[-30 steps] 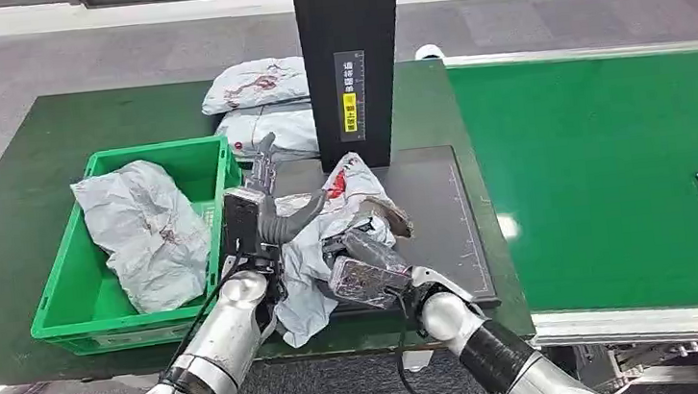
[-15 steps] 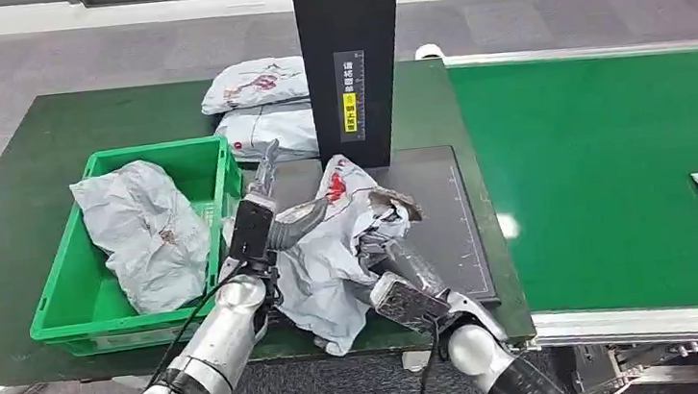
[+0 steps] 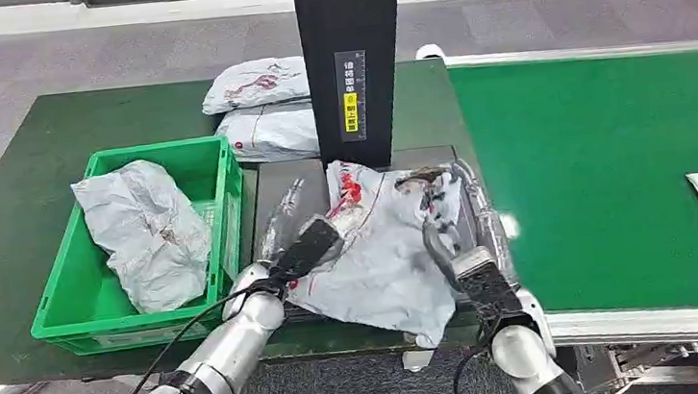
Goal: Moved the parcel from conveyor to table for the left to box.
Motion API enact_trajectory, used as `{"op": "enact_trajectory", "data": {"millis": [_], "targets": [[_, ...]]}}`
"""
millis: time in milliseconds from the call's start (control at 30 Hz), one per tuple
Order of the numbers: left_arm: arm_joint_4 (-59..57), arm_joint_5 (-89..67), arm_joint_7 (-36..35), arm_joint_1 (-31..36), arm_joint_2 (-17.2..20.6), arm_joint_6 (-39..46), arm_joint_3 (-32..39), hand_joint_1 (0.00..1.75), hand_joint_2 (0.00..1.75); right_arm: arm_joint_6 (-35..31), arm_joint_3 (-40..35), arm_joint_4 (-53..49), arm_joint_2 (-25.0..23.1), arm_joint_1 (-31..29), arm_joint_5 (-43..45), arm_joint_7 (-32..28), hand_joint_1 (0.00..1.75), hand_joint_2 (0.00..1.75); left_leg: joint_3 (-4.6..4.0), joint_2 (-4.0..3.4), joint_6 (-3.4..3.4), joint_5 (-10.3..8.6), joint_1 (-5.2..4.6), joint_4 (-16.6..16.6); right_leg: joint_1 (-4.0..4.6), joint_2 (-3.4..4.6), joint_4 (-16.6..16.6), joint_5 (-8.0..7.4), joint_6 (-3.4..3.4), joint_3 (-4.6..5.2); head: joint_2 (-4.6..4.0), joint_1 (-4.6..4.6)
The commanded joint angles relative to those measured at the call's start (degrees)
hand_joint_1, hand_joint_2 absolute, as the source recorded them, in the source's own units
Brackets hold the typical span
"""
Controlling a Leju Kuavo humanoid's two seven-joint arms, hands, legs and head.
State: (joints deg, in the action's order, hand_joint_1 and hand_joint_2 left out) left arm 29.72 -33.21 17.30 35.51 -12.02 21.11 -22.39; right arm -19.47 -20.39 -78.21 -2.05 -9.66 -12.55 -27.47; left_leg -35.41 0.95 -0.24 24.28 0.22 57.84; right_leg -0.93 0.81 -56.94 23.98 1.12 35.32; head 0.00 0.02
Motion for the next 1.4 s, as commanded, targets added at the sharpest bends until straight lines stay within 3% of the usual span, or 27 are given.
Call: {"op": "enact_trajectory", "data": {"millis": [33,133,167,200,367,500,600,800,933,1067,1133,1200,1233,1267,1400], "targets": [[-13.2,-18.2,-10.7,3.7,1.5,-17.0,-18.9,0.00,1.75,5.7,10.7,-0.4,-3.7,1.3,-1.7,0.5,0.00,0.00,0.13,-0.03,-0.02,0.05,0.00,0.0,0.01,-0.04,0.0,0.07,-0.02,-0.13,0.00,0.00],[-13.6,-21.0,-9.4,2.6,0.9,-24.1,-19.8,0.03,1.75,6.3,12.0,0.5,-5.3,0.2,-3.4,1.3,0.00,0.00,0.27,-0.19,-0.05,0.10,0.01,-0.1,0.04,0.04,0.1,0.09,-0.08,-0.21,0.00,-0.04],[-13.6,-21.1,-9.1,2.6,0.8,-24.6,-19.9,0.45,1.75,6.3,12.1,0.6,-5.3,0.2,-3.5,1.4,0.00,0.00,0.28,-0.02,-0.03,0.05,-0.01,-0.1,0.02,-0.10,0.1,0.10,-0.02,-0.30,0.00,0.00],[-13.4,-21.2,-8.3,2.5,0.7,-25.4,-20.0,1.75,1.75,6.3,12.5,0.5,-5.2,0.3,-3.6,1.7,0.00,0.00,0.37,-0.02,-0.02,0.04,-0.01,-0.2,0.03,-0.15,0.1,0.15,0.01,-0.45,0.00,0.02],[-10.4,-20.7,-5.8,2.8,0.1,-21.5,-17.0,1.75,1.75,6.7,14.3,-2.5,-4.2,3.1,-3.8,3.0,0.00,0.00,1.09,0.16,0.12,0.28,-0.03,-0.2,-0.01,-0.41,0.1,0.51,0.06,-1.27,0.00,0.00],[-10.2,-20.7,-5.8,3.1,0.1,-21.8,-16.7,1.75,1.75,6.9,14.5,-2.9,-4.0,3.4,-3.8,3.1,0.00,0.00,1.11,0.16,0.15,0.31,-0.03,-0.1,0.00,-0.42,0.1,0.51,0.04,-1.29,0.00,0.00],[-6.9,-16.6,-0.9,2.5,-0.4,-14.6,-10.7,1.75,1.75,7.3,15.1,-4.1,-3.8,4.1,-3.4,3.9,0.00,0.00,1.16,0.15,0.14,0.36,-0.05,-0.1,-0.03,-0.38,0.1,0.51,0.08,-1.32,0.00,0.00],[2.2,-1.5,7.2,1.6,-1.9,-16.2,3.7,1.75,1.75,7.1,16.2,-1.8,-3.7,2.8,-2.0,4.2,0.00,0.00,0.97,0.19,0.13,0.36,-0.02,0.0,0.01,-0.42,0.0,0.52,0.05,-1.08,0.00,0.00],[9.6,4.1,7.2,2.2,-1.4,-3.4,11.8,1.75,1.75,6.1,16.5,-2.1,-3.8,3.4,-0.8,3.5,0.00,0.00,0.75,0.16,0.12,0.36,0.00,0.0,0.03,-0.38,0.0,0.50,0.04,-0.85,0.00,0.00],[11.2,4.5,6.2,1.7,-0.8,-4.4,11.5,1.75,1.75,6.0,16.3,-2.4,-3.8,3.5,-0.8,3.6,0.00,0.00,0.78,0.05,0.09,0.37,-0.02,0.0,0.01,-0.25,0.0,0.51,0.03,-0.81,0.00,-0.02],[14.6,4.9,8.6,1.2,-0.8,5.5,14.3,1.75,1.75,5.7,16.4,-2.1,-3.8,3.6,-0.5,3.8,0.00,0.00,0.79,0.12,0.10,0.37,-0.01,0.0,0.02,-0.31,0.0,0.52,0.03,-0.85,0.00,0.00],[20.4,2.9,6.1,0.6,1.9,15.3,15.7,1.75,1.75,5.3,15.7,0.0,-2.9,3.0,0.2,4.1,0.00,0.00,0.71,0.10,0.11,0.38,0.00,0.0,0.02,-0.28,0.0,0.51,0.03,-0.80,0.00,0.00],[25.9,-10.0,5.1,-0.8,0.9,18.9,24.5,1.75,1.75,5.0,15.4,2.1,-2.6,2.4,0.9,3.8,0.00,0.00,0.71,-0.07,0.10,0.41,0.03,0.0,0.06,-0.14,0.0,0.48,0.01,-0.77,0.00,0.00],[27.4,-12.6,5.2,-0.9,1.0,18.9,28.0,1.75,1.75,4.8,15.2,3.6,-2.5,1.9,1.2,3.3,0.00,0.00,0.78,-0.24,0.08,0.45,0.02,0.0,0.06,-0.02,0.0,0.48,-0.02,-0.77,0.00,0.00],[26.7,-11.2,5.9,-0.6,2.1,18.9,27.8,1.75,1.75,4.5,15.0,5.1,-2.5,1.4,1.6,2.4,0.00,0.00,0.80,-0.24,0.01,0.45,0.03,-0.1,0.06,0.04,0.0,0.48,-0.01,-0.76,0.00,0.00]]}}
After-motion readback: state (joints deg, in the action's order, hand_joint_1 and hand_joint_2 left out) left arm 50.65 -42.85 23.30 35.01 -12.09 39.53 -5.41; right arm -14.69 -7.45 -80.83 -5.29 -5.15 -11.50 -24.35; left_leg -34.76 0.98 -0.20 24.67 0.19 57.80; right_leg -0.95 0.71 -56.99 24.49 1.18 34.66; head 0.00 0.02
